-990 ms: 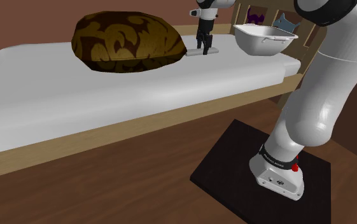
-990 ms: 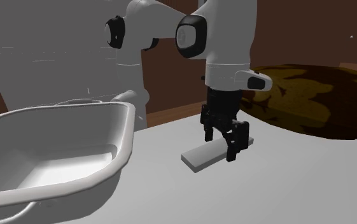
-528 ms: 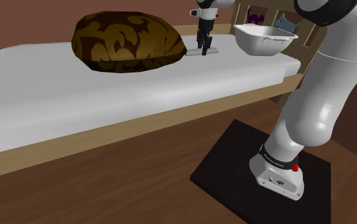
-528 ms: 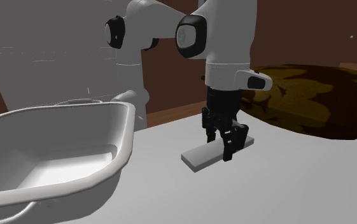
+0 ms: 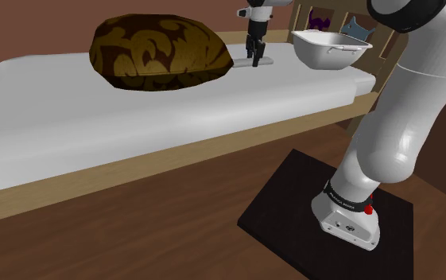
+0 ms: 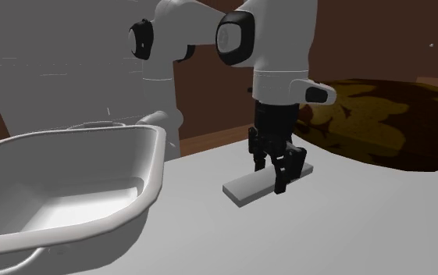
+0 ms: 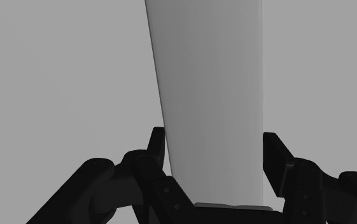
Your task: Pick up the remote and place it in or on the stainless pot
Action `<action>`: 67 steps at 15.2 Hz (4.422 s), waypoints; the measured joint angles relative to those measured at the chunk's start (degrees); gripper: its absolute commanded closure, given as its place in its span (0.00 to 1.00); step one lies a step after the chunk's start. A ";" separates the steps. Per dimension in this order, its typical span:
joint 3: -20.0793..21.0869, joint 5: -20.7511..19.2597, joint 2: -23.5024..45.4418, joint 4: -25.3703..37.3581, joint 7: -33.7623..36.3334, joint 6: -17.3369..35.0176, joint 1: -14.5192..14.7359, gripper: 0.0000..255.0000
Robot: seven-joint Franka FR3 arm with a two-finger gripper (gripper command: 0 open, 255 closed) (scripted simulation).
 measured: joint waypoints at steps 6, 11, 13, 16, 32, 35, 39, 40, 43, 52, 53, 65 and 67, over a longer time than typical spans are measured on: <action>-0.02 -0.11 -0.16 4.14 0.09 -4.29 0.00 1.00; -0.12 0.07 0.19 8.53 -0.06 -8.37 -0.14 1.00; -0.18 0.20 0.44 10.31 -0.17 -9.93 -0.23 1.00; -0.30 0.55 1.10 13.57 -0.42 -12.64 -0.43 1.00; -1.36 4.36 7.76 34.25 -2.42 -27.61 -3.16 1.00; -1.70 6.00 10.40 40.11 -3.22 -31.19 -4.70 1.00; -2.96 5.17 8.40 38.16 -6.56 -31.12 -6.38 1.00; -3.26 4.40 6.99 36.35 -7.34 -30.56 -6.41 1.00; -4.78 3.52 5.11 34.26 -11.11 -30.17 -8.32 1.00; -9.53 2.54 2.50 30.58 -22.31 -28.95 -14.28 1.00; -10.26 3.10 3.18 30.86 -23.97 -28.74 -15.40 1.00; -15.86 7.32 7.89 33.14 -39.05 -28.23 -26.11 1.00; -15.70 6.28 6.61 30.09 -38.53 -26.08 -25.11 1.00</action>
